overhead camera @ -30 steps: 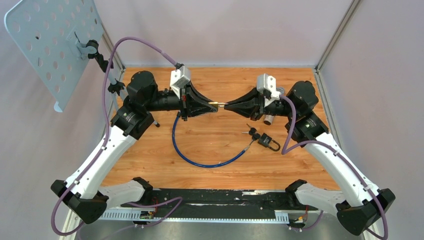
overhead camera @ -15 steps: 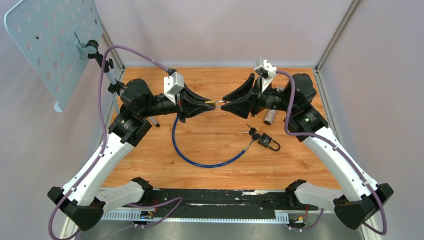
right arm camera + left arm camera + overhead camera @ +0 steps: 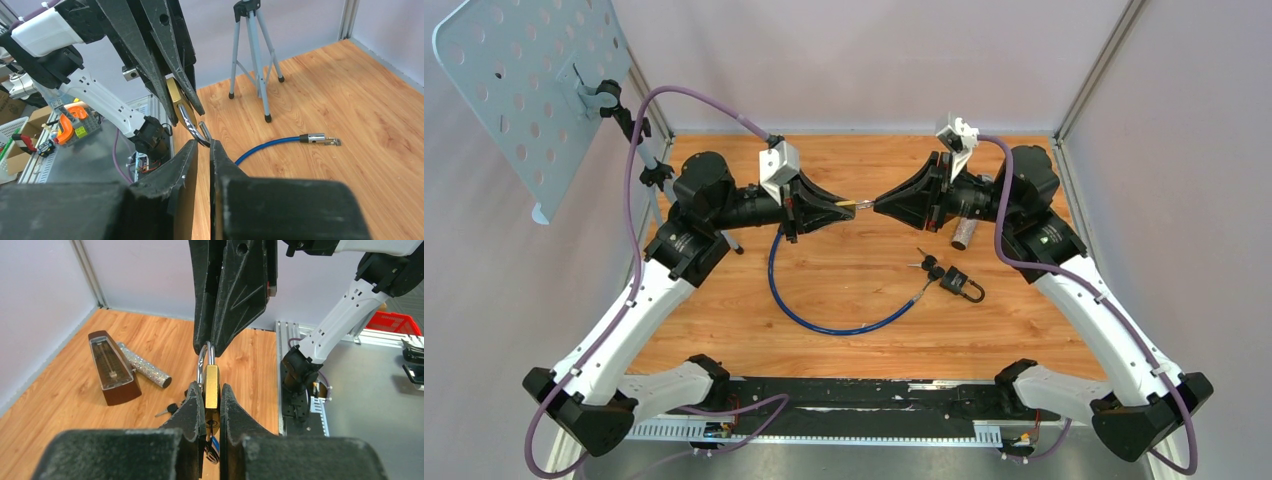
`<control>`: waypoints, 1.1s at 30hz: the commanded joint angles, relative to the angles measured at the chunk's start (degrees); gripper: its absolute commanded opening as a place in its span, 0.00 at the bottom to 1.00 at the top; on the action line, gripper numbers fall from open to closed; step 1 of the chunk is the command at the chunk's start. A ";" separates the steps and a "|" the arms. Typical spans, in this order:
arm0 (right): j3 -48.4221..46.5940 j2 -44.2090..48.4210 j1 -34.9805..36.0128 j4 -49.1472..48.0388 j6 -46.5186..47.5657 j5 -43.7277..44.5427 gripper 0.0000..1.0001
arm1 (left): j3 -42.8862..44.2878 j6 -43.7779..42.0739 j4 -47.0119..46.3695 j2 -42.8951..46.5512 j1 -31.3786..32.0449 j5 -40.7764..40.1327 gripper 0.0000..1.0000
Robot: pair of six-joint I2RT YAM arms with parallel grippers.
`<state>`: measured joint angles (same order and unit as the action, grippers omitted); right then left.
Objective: Lock with the key
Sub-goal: Lock the lock.
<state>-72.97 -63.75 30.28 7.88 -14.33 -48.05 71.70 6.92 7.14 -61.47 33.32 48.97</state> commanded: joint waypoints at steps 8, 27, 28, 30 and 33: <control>-3.16 -0.05 -0.14 -1.61 -0.49 -4.53 0.12 | 3.45 1.96 -1.74 -1.79 0.15 2.87 0.00; 4.72 4.76 0.04 -9.99 3.81 -4.47 0.50 | 4.99 2.62 0.15 -2.15 -0.18 5.16 0.00; 4.88 4.84 0.04 -10.00 4.05 -4.50 0.50 | 5.02 2.60 0.11 -2.15 -0.18 5.85 0.00; 5.26 4.90 0.04 -9.99 5.05 -5.16 0.50 | 5.01 2.43 0.14 -1.98 -0.23 6.73 0.00; 7.11 5.87 0.05 -11.19 7.88 -6.03 0.46 | 5.15 2.44 -0.17 -1.83 -0.26 8.12 0.00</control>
<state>-67.57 -59.77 30.09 -0.19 -10.70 -52.77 73.91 9.04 8.82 -64.20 33.32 54.02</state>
